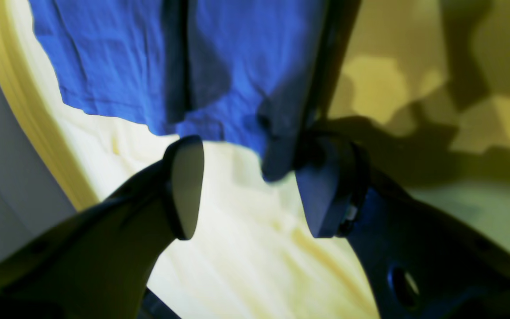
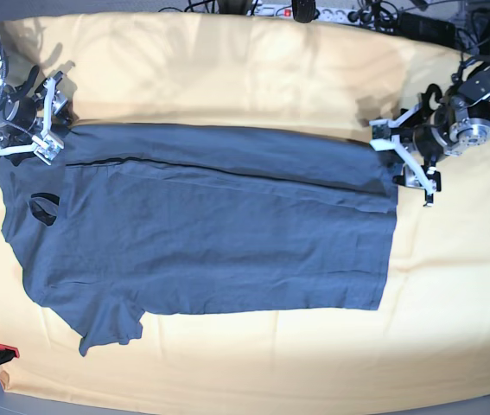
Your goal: Fold the T-shirt properly
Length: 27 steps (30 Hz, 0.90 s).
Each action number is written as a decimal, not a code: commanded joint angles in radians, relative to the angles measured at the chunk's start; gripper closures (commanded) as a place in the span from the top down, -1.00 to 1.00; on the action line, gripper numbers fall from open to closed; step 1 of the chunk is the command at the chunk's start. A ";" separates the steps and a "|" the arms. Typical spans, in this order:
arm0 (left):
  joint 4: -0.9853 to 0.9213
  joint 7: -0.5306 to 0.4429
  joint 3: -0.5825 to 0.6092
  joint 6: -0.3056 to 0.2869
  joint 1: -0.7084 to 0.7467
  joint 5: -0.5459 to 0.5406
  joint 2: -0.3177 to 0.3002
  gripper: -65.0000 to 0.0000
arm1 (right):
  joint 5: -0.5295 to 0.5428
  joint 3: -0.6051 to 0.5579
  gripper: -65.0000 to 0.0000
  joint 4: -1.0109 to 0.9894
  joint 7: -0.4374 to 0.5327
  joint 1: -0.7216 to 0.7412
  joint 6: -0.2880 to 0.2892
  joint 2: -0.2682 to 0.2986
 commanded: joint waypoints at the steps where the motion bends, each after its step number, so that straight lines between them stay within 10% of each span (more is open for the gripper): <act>1: 0.019 -0.005 -0.014 0.016 -0.014 0.007 -0.030 0.09 | -0.040 0.000 0.29 -0.009 -0.030 -0.002 -0.011 0.013; 14: 0.019 -0.052 -0.014 -0.026 -0.008 -0.043 -0.034 0.09 | -0.037 0.000 0.29 -0.009 -0.025 -0.002 -0.010 0.012; 19: 0.019 -0.049 -0.014 -0.038 -0.008 -0.050 -0.034 -1.00 | -0.086 0.000 0.29 -0.009 -0.025 -0.003 -0.003 0.013; 27: 0.019 -0.047 -0.014 -0.036 -0.008 -0.050 -0.037 -1.00 | -0.199 0.001 0.28 -0.009 -0.050 -0.005 -0.082 0.076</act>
